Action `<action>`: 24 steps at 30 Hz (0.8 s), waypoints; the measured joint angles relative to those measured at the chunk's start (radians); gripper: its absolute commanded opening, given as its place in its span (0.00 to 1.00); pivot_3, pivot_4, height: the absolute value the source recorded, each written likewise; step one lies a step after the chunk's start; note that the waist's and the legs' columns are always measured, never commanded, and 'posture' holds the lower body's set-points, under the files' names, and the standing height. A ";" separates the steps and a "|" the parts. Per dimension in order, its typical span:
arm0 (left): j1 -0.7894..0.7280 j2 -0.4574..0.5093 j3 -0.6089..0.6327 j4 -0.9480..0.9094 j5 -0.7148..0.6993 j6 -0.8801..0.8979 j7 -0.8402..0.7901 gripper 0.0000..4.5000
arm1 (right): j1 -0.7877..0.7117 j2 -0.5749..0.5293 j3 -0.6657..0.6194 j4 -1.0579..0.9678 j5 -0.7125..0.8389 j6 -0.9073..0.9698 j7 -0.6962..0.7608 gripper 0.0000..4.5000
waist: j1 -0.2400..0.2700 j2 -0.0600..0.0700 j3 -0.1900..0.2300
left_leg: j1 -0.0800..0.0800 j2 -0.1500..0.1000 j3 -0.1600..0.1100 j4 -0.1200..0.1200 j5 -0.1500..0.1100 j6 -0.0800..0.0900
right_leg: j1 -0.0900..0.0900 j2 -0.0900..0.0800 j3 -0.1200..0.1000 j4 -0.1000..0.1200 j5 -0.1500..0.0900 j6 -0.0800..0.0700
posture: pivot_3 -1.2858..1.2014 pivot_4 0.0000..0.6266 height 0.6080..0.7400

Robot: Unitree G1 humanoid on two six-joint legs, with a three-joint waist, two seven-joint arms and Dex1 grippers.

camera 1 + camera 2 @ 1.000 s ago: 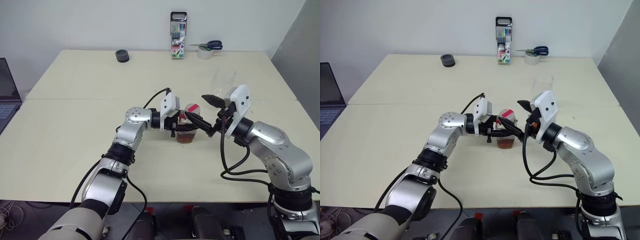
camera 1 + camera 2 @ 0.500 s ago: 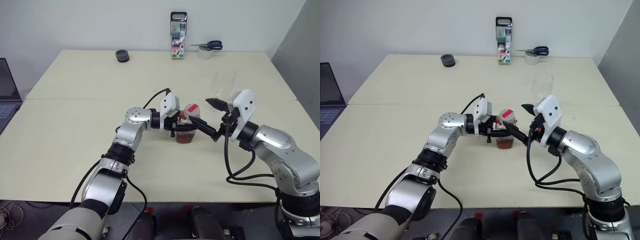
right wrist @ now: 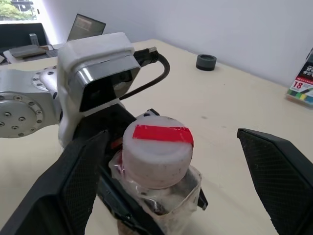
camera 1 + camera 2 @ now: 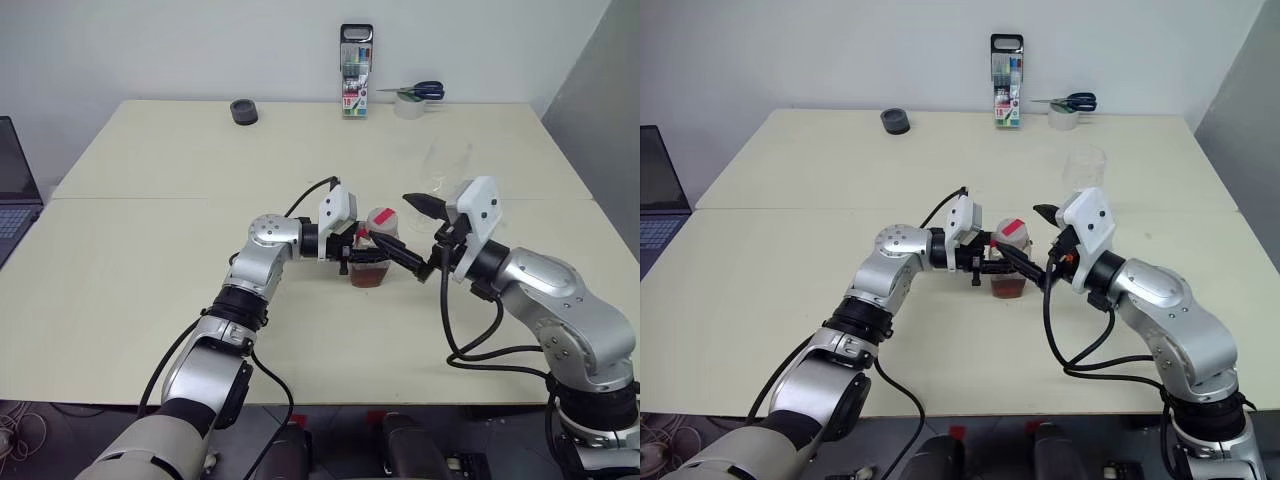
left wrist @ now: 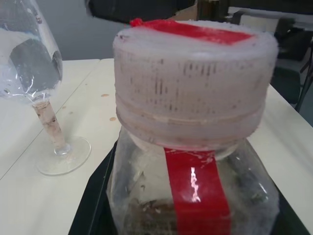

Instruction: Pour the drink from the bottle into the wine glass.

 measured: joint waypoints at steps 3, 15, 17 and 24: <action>0.000 0.000 0.001 0.000 0.000 0.000 -0.001 0.38 | -0.006 0.012 0.015 0.017 -0.031 -0.021 -0.005 1.00 | 0.000 0.000 0.000 | 0.000 0.000 0.000 0.000 0.000 0.000 | 0.000 0.000 0.000 0.000 0.000 0.000 | 0.52 0.24 1.00; 0.000 0.001 0.002 0.000 0.000 0.003 -0.003 0.38 | -0.021 0.037 0.026 0.044 -0.073 -0.054 -0.006 1.00 | 0.000 0.000 0.000 | 0.000 0.000 0.000 0.000 0.000 0.000 | 0.000 0.000 0.000 0.000 0.000 0.000 | 0.52 0.24 1.00; 0.000 0.001 0.001 0.000 0.000 0.003 -0.004 0.38 | -0.018 0.033 0.025 0.042 -0.074 -0.058 -0.006 1.00 | 0.000 0.000 0.000 | 0.000 0.000 0.000 0.000 0.000 0.000 | 0.000 0.000 0.000 0.000 0.000 0.000 | 0.52 0.24 1.00; 0.000 0.000 0.001 0.000 0.001 0.004 -0.002 0.38 | 0.013 0.001 -0.004 0.007 -0.043 -0.047 0.001 1.00 | 0.000 0.000 0.000 | 0.000 0.000 0.000 0.000 0.000 0.000 | 0.000 0.000 0.000 0.001 0.000 0.000 | 0.52 0.24 1.00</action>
